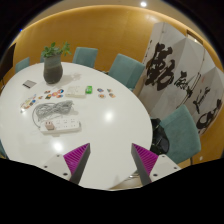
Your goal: Unplug charger
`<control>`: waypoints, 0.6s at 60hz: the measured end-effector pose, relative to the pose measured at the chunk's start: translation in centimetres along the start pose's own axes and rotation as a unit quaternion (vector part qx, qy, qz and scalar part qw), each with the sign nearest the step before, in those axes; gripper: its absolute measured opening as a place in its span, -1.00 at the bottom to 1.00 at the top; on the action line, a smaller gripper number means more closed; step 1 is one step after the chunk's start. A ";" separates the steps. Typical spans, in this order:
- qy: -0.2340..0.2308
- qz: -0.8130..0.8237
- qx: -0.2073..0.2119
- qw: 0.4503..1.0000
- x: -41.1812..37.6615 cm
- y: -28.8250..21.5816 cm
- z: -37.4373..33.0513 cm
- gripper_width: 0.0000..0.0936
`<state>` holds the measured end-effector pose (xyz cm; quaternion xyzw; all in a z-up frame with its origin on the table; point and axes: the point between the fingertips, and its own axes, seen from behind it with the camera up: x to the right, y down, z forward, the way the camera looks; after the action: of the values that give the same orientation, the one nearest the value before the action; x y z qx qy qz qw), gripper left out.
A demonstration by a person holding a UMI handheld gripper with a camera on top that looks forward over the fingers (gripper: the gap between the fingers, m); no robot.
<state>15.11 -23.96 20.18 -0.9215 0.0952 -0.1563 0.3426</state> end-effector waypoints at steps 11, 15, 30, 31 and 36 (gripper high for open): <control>-0.025 0.002 0.014 1.000 -1.6 1.5 -0.7 0.85; -0.041 -0.008 0.021 0.999 -2.5 0.9 -0.8 0.86; -0.172 -0.010 0.072 0.982 -15.4 2.7 2.2 0.87; -0.179 -0.011 0.079 0.981 -16.4 2.6 2.6 0.87; -0.199 -0.013 0.107 0.974 -21.1 1.4 4.6 0.87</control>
<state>-3.08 -16.28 11.18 -0.8932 -0.0039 0.0169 0.4494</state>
